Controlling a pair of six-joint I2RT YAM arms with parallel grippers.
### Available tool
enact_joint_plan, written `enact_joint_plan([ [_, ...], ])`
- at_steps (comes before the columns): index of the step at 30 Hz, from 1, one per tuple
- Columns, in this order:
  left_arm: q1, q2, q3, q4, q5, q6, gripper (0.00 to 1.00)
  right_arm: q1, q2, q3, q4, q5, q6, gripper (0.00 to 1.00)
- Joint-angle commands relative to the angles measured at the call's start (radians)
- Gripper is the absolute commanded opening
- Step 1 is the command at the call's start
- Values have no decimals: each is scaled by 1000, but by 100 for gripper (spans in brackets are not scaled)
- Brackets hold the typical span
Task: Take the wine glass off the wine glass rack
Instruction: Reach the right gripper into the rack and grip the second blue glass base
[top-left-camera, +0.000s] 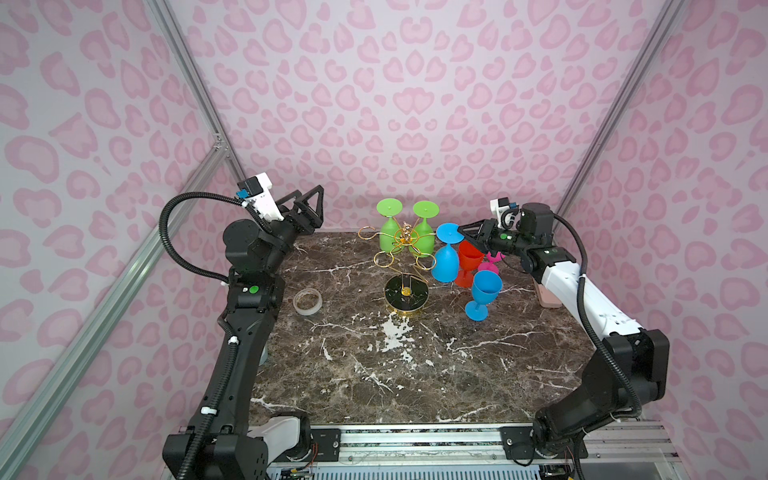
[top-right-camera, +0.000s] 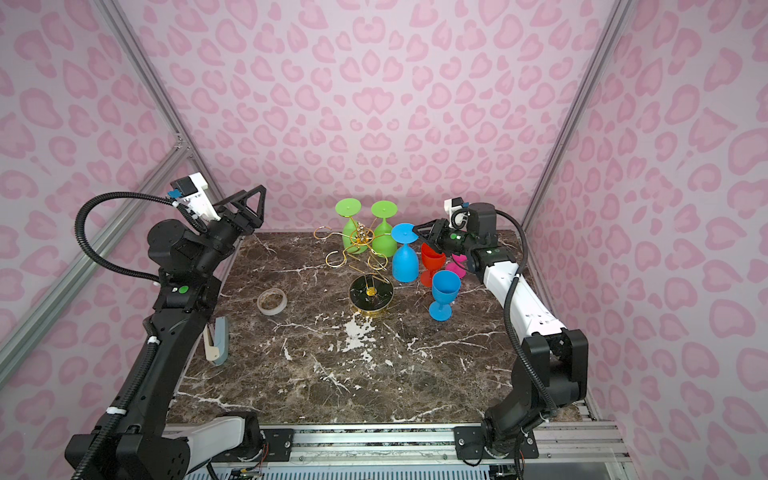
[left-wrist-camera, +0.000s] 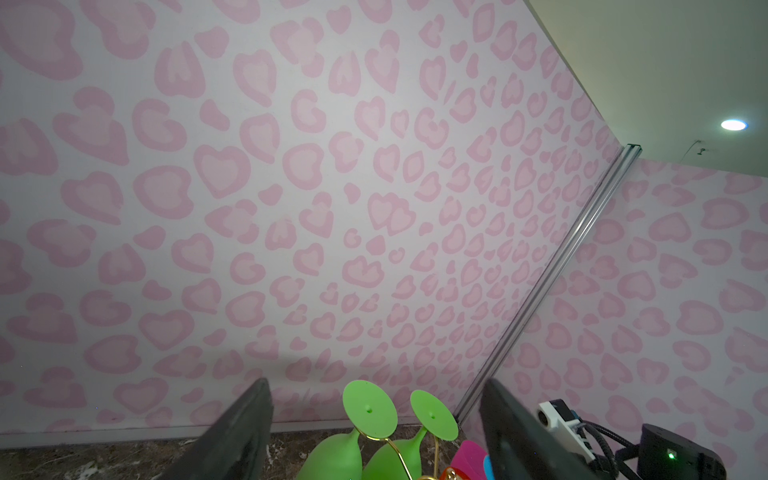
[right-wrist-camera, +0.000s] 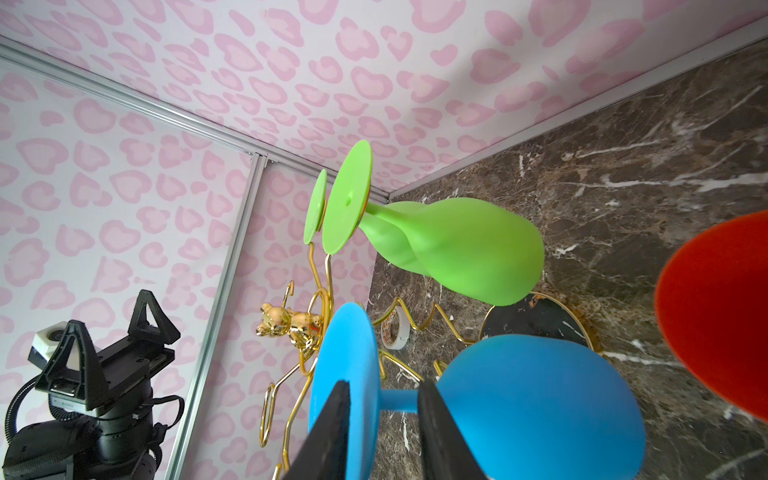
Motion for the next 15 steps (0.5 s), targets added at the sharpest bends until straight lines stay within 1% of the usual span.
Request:
enact_joint_plan([
  [1, 1, -6, 0, 24, 14, 7, 80, 7, 1, 7, 34, -12, -2, 25],
  [3, 1, -4, 0, 24, 14, 8, 80, 9, -5, 4, 33, -12, -2, 22],
  [5, 1, -5, 1, 23, 15, 10, 80, 10, -8, 0, 34, -10, 0, 22],
  [8, 2, -7, 2, 22, 16, 11, 80, 10, -8, -3, 35, -9, 3, 15],
  [10, 2, -7, 2, 22, 16, 13, 80, 9, -8, -3, 38, -7, 6, 12],
  [12, 3, -8, 1, 22, 17, 13, 80, 8, -7, 0, 41, -9, 9, 7],
  [15, 3, -9, 0, 22, 18, 13, 80, 8, -8, 2, 42, -12, 15, 3],
])
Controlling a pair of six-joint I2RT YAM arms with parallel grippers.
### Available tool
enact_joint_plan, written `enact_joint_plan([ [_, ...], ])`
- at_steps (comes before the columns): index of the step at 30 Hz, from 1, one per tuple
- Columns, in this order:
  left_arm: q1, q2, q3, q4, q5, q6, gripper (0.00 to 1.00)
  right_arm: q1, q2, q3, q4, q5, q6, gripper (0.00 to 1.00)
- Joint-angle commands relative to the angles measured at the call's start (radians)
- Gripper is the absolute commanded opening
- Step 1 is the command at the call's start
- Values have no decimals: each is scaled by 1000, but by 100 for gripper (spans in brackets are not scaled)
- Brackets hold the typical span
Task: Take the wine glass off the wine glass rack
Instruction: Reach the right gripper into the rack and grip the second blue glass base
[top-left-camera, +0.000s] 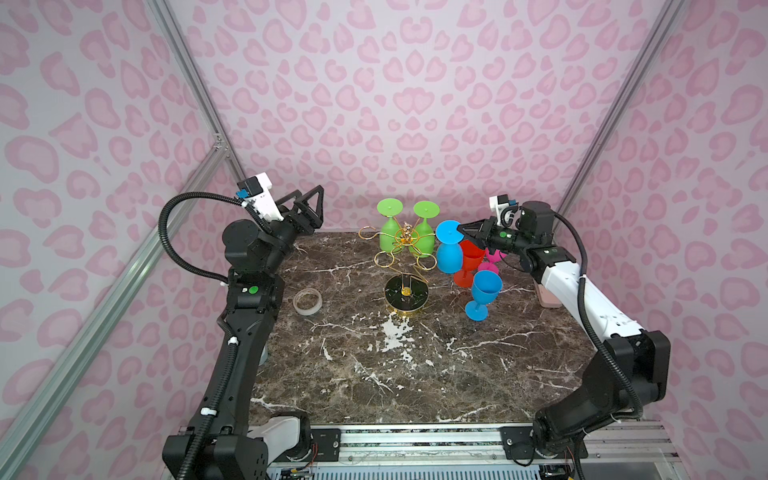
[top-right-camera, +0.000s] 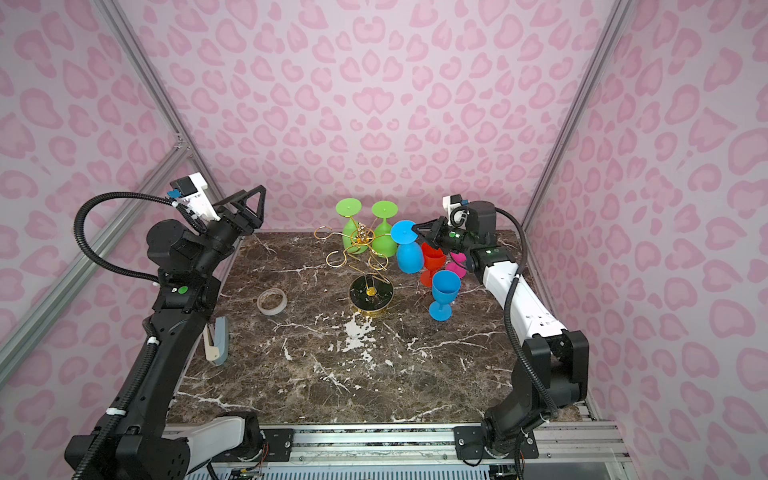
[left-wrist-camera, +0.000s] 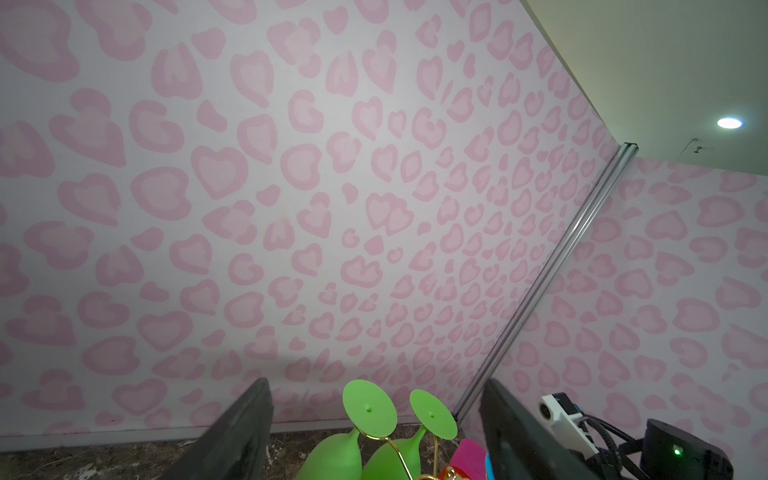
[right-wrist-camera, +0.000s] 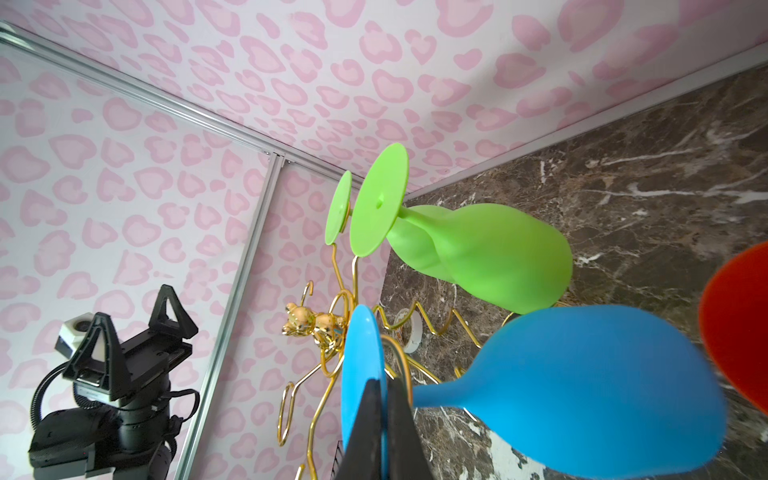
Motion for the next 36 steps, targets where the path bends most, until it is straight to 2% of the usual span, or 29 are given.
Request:
enact_joint_plan([
  [1, 1, -7, 0, 22, 12, 12, 80, 0, 0, -4, 9, -2, 5, 2],
  [16, 3, -8, 2, 22, 19, 11, 80, -16, 18, -25, 170, -73, 169, 0],
  [20, 3, -10, 2, 22, 19, 12, 80, -15, 22, -46, 261, -91, 242, 0],
  [36, 5, -17, 0, 22, 22, 10, 80, 15, -8, -53, 257, -80, 247, 0],
])
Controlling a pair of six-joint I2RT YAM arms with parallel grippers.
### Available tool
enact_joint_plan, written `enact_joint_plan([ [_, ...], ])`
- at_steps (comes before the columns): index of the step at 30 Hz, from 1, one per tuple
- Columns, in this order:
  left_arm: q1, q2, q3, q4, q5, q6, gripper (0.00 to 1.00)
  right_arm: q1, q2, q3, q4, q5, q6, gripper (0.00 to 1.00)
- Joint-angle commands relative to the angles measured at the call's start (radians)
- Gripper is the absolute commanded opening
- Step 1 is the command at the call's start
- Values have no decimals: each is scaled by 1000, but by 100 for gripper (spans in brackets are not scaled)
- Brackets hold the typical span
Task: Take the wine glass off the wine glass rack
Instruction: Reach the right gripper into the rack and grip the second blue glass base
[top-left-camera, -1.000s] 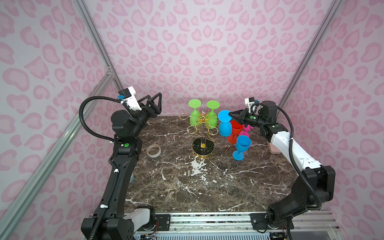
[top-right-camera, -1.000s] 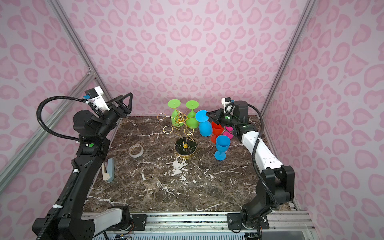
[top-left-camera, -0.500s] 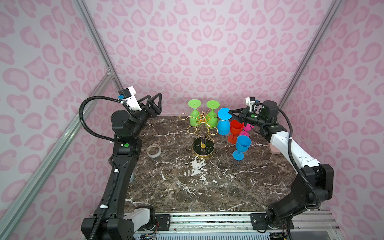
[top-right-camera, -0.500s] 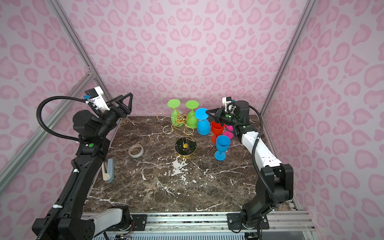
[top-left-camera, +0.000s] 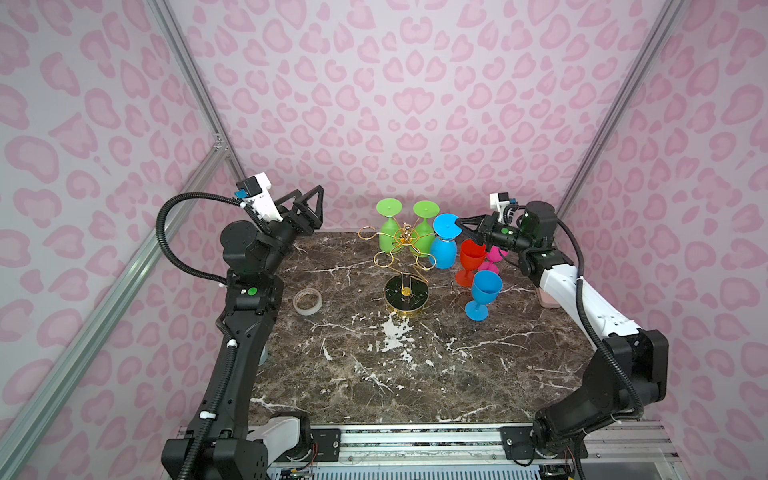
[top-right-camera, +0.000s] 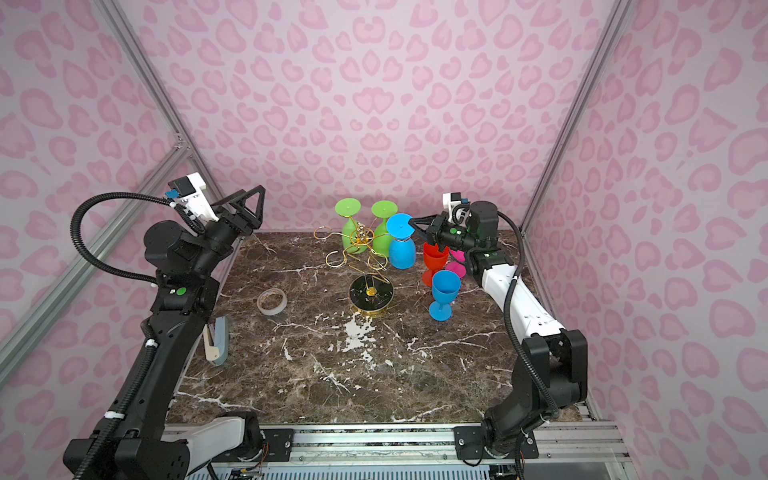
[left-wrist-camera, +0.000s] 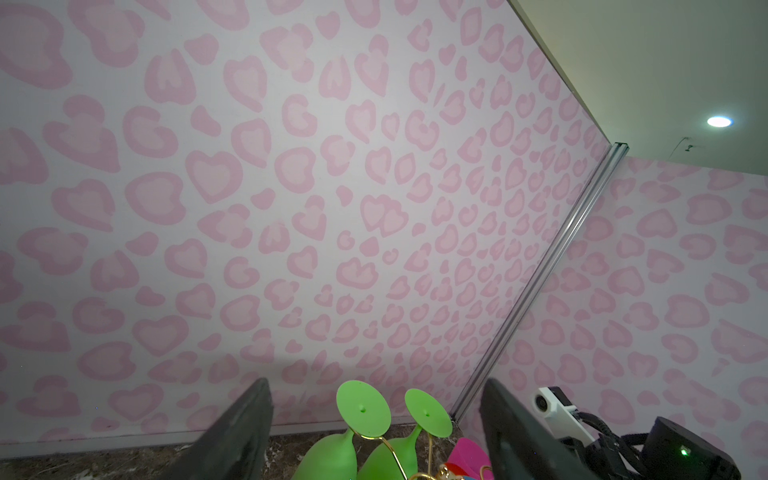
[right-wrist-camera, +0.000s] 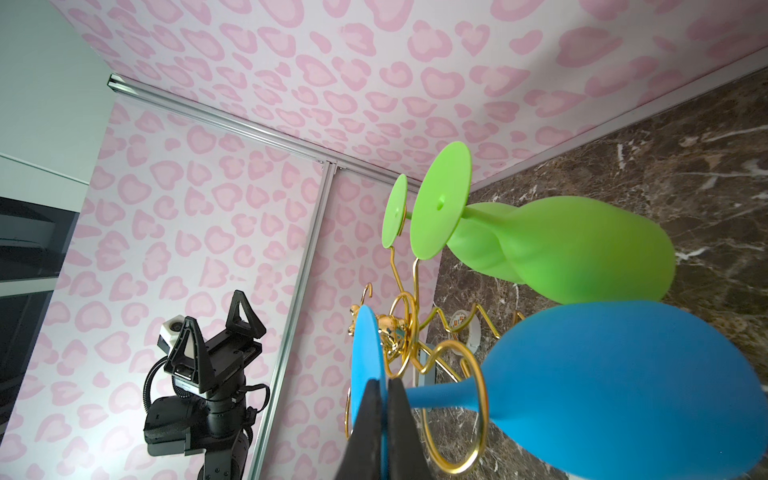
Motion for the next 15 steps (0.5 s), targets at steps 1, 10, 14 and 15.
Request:
enact_joint_plan([
  [1, 2, -6, -1, 22, 10, 8, 80, 10, -3, -6, 34, -2, -1, 0],
  [10, 2, -12, -1, 20, 11, 8, 80, 36, 9, 28, -25, 15, -48, 0],
  [14, 2, -15, -4, 20, 11, 8, 80, 49, 15, 34, -28, 14, -51, 0],
  [15, 2, -16, -3, 20, 10, 8, 80, 51, 18, 37, -29, 16, -51, 0],
])
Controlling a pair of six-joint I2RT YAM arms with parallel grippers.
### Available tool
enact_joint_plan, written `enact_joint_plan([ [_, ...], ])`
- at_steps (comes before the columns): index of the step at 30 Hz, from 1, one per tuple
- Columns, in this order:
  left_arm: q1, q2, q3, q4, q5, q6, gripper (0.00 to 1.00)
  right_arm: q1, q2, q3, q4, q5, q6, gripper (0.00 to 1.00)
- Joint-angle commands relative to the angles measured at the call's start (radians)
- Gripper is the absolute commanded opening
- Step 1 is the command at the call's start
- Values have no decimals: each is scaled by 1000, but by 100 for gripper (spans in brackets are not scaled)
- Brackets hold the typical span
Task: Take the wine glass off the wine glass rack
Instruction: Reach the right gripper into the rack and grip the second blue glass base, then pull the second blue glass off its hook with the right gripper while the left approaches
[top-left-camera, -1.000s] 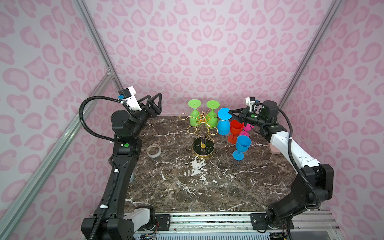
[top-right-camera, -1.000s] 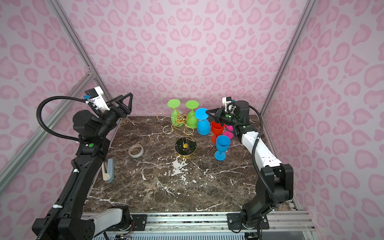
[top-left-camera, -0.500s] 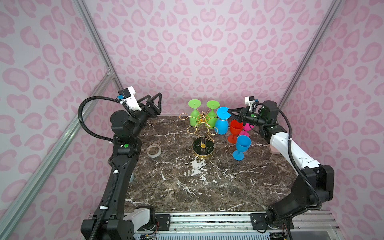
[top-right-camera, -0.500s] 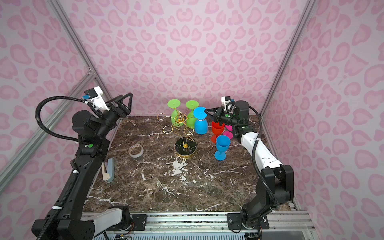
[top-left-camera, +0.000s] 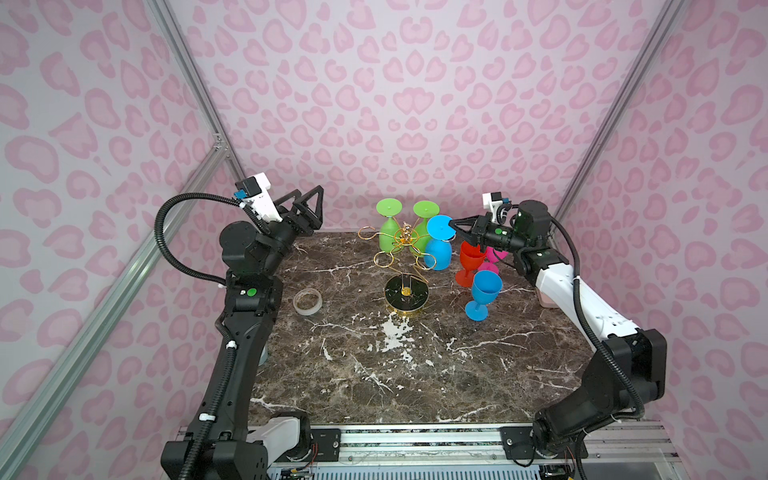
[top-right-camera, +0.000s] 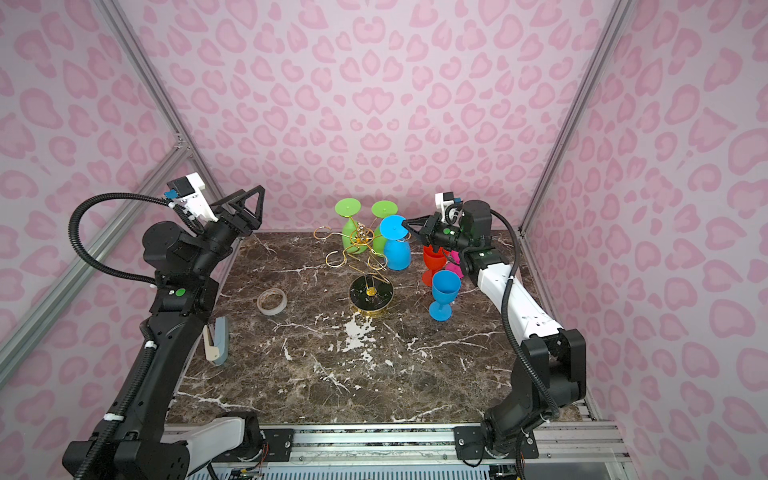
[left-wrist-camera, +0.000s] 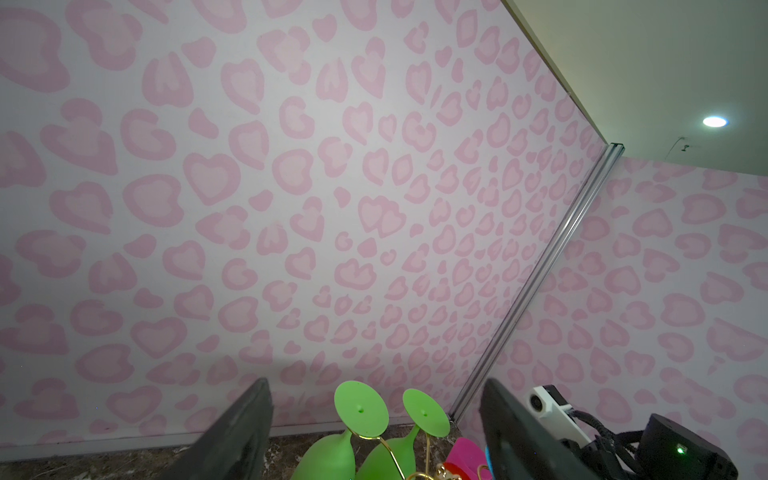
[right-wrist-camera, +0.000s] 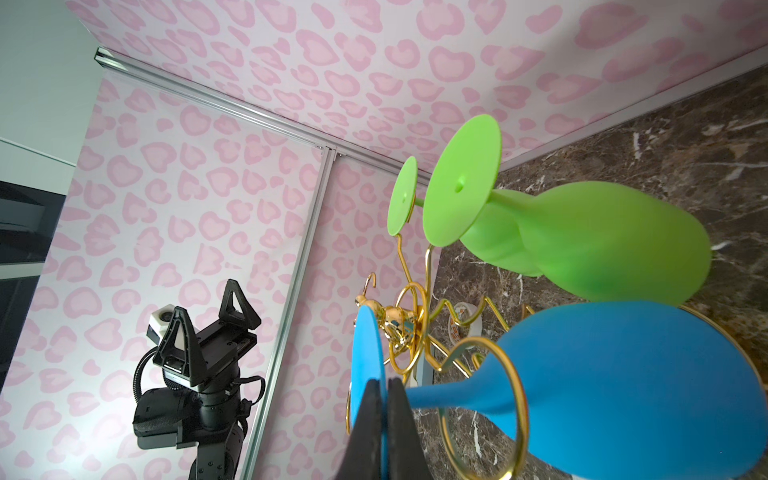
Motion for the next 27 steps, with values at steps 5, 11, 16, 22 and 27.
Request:
enact_joint_plan([
  [5, 2, -11, -2, 20, 6, 9, 80, 27, 26, 17, 19, -6, -22, 0],
  [11, 2, -13, -4, 18, 7, 11, 80, 38, 20, 29, -12, -6, -43, 0],
  [16, 2, -12, -4, 17, 9, 1, 80, 44, -13, 15, -71, 5, -86, 0],
  [22, 2, -5, 3, 11, 23, -33, 80, 45, -67, -29, -86, 16, -94, 0],
  [27, 2, -1, 14, -5, 82, -92, 78, 45, -143, -51, -141, 38, -131, 0],
])
